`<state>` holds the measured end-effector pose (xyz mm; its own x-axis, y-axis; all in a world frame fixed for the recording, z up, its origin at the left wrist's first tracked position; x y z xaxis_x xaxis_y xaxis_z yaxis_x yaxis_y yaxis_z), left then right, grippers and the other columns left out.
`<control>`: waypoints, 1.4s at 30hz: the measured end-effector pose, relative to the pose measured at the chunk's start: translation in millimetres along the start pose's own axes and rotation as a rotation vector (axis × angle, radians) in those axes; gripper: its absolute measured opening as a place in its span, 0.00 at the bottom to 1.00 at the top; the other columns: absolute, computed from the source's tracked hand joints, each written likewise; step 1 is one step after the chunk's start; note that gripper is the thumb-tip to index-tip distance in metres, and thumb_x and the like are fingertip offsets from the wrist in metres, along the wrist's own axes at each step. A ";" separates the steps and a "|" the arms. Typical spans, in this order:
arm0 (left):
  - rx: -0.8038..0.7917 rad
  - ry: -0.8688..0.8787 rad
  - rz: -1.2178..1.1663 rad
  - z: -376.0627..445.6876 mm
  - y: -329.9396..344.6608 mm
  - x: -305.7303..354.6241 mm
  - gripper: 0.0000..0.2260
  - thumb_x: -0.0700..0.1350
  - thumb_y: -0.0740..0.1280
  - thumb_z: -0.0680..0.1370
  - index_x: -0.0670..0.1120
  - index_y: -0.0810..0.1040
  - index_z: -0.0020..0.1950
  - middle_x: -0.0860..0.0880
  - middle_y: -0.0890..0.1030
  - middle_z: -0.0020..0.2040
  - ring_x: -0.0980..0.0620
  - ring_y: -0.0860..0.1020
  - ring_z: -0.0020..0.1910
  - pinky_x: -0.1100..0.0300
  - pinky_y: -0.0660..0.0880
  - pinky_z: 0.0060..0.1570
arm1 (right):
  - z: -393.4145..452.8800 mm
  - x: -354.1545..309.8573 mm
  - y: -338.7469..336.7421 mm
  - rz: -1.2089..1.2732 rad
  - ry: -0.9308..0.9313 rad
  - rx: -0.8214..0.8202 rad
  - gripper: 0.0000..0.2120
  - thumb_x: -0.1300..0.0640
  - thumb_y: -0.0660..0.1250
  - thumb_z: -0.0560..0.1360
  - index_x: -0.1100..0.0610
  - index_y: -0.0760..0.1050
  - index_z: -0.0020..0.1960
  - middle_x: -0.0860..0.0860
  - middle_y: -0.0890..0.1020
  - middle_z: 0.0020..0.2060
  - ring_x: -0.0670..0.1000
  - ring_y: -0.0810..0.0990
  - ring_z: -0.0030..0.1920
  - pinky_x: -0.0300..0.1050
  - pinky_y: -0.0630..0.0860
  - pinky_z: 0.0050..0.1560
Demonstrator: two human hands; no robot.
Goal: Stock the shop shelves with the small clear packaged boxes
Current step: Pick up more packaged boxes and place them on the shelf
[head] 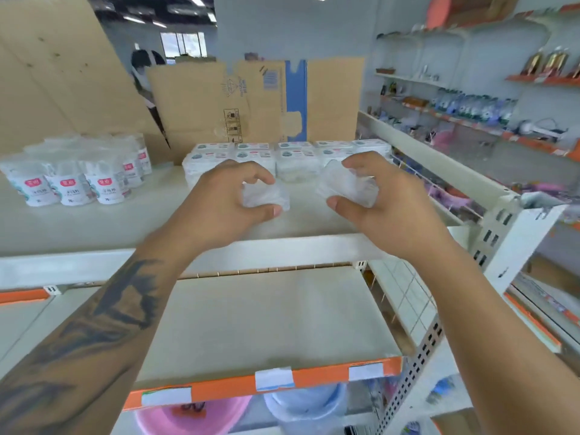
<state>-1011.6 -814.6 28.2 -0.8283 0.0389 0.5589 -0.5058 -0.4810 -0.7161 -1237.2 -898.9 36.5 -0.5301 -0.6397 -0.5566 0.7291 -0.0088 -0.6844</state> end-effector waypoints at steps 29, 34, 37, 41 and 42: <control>-0.017 0.050 -0.685 66.9 31.7 79.8 0.16 0.49 0.75 0.72 0.42 0.83 0.55 0.43 0.87 0.47 0.48 0.83 0.43 0.46 0.79 0.52 | 56.7 32.2 -42.4 1.030 0.210 -0.105 0.15 0.50 0.69 0.78 0.62 0.77 0.54 0.57 0.84 0.42 0.55 0.79 0.35 0.47 0.76 0.37; -0.060 -0.071 -0.909 66.4 41.1 78.2 0.17 0.45 0.77 0.72 0.40 0.83 0.58 0.42 0.87 0.52 0.45 0.85 0.46 0.49 0.78 0.56 | 54.3 34.8 -35.0 1.158 0.232 -0.104 0.16 0.59 0.73 0.74 0.57 0.74 0.59 0.60 0.86 0.50 0.57 0.85 0.43 0.51 0.83 0.46; -0.086 -0.121 -0.958 65.8 48.2 78.0 0.17 0.45 0.78 0.71 0.40 0.83 0.56 0.42 0.87 0.50 0.45 0.85 0.46 0.49 0.78 0.56 | 55.3 32.5 -35.9 1.143 0.231 -0.045 0.14 0.61 0.71 0.77 0.58 0.72 0.60 0.58 0.87 0.48 0.56 0.85 0.41 0.51 0.82 0.45; -0.115 -0.067 -0.969 67.4 47.6 83.8 0.16 0.47 0.73 0.72 0.41 0.81 0.57 0.41 0.86 0.50 0.42 0.85 0.47 0.47 0.79 0.53 | 62.6 31.3 -53.8 1.040 0.192 -0.002 0.10 0.60 0.71 0.78 0.59 0.76 0.58 0.57 0.86 0.46 0.55 0.82 0.40 0.49 0.78 0.42; -0.109 -0.052 -0.991 68.2 45.4 85.1 0.16 0.46 0.73 0.73 0.43 0.80 0.59 0.43 0.86 0.50 0.42 0.85 0.47 0.47 0.79 0.52 | 64.5 30.4 -59.5 0.990 0.167 -0.012 0.09 0.60 0.70 0.79 0.60 0.78 0.58 0.57 0.86 0.47 0.55 0.81 0.41 0.50 0.77 0.44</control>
<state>-1088.6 -892.8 71.8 -0.0096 0.3394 0.9406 -0.9844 -0.1686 0.0508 -1268.8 -967.4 90.7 0.2576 -0.2386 -0.9363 0.8709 0.4771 0.1180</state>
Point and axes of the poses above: each hand's wrist, its own z-axis towards the middle knuckle, its own y-axis out of the palm, x = y × z, the point moved 7 cm from there along z, towards the middle knuckle
